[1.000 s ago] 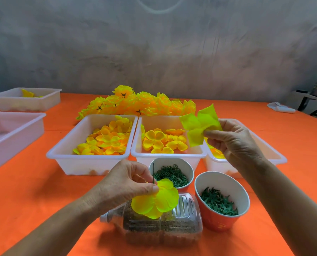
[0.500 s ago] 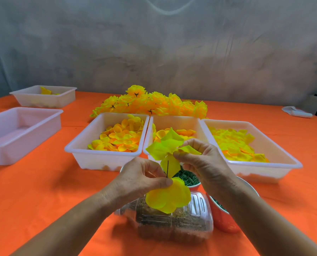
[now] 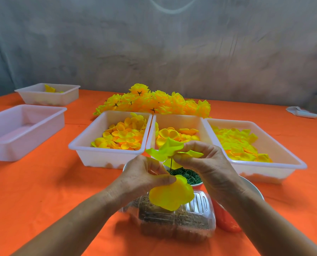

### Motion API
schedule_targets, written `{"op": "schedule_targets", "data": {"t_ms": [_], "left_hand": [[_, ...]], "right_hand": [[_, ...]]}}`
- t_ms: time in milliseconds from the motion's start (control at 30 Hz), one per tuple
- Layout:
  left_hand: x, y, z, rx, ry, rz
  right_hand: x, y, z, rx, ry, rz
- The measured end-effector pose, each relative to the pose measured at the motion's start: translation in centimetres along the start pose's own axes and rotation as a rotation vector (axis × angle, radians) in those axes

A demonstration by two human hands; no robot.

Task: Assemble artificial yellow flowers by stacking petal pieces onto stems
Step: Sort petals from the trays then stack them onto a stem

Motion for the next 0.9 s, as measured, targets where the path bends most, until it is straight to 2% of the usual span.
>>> {"op": "schedule_targets", "data": {"t_ms": [333,667,900], "left_hand": [[-0.2,0.0,-0.1,0.003,0.018,-0.004],[-0.5,-0.1,0.3,-0.048,0.020,-0.018],[-0.7,0.0,0.3,-0.084,0.036,-0.031]], "right_hand": [[-0.4,0.2,-0.7,-0.085,0.059,0.017],[-1.5,-0.9,-3.4,-0.449,0.387,-0.038],[-2.0,-1.4,-3.8,-0.664,0.503,-0.022]]}}
Point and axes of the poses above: each hand's wrist, its own x-axis towards the middle knuckle, its own y-axis out of the back of the hand, z = x × y, the point moved 10 cm from there along x, towards the middle knuckle, and after that the axes turned 5 degrees about x, right-handed, at the moved point
